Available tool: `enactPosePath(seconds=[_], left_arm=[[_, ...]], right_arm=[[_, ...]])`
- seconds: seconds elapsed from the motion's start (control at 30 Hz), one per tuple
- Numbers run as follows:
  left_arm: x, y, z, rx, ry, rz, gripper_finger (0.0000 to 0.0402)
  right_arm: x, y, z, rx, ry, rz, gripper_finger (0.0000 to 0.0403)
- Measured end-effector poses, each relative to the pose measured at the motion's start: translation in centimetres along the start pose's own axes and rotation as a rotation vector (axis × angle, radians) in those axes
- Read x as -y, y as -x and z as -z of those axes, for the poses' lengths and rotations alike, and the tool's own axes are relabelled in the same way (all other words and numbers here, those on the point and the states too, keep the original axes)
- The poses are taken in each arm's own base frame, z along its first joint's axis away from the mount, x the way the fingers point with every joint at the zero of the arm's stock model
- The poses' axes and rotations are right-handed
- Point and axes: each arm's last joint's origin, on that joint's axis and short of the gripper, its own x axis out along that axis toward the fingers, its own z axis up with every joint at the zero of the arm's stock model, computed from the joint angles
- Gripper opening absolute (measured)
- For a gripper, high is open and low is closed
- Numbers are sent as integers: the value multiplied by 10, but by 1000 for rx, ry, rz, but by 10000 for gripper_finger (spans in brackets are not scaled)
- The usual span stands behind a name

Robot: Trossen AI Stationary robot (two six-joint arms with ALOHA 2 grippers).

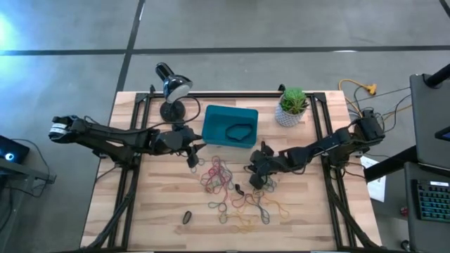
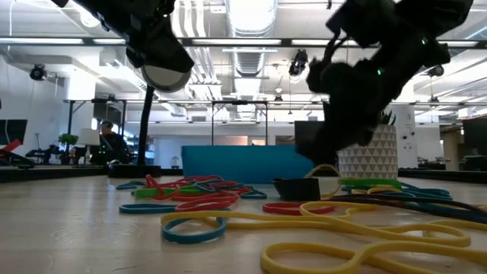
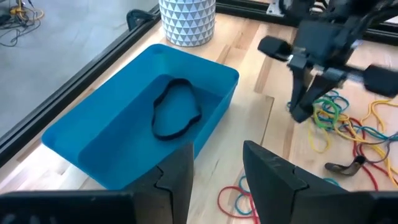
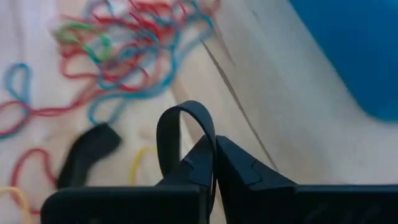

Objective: Pick and place rubber bands into bin
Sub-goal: Put the top black rubber band into the blue bin

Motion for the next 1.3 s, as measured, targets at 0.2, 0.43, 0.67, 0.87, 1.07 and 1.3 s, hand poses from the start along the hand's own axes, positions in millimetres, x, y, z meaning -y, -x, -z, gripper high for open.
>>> enactPosePath(seconds=[0.2,0.43,0.67,0.87,1.07,1.3], left_arm=[[0,0,0,5,2,1,124],[0,0,-1,11,6,3,124],[1,0,-2,19,11,11,124],[1,0,-3,26,17,16,124],[1,0,-3,26,17,16,124],[1,0,-3,25,16,16,124]], right_arm=[[-5,20,-20,118,110,-5,8],[8,30,-41,272,121,209,8],[46,15,-63,295,11,366,8],[67,3,-76,299,-48,420,8],[68,-5,-88,255,12,326,17],[64,-13,-100,248,40,311,70]])
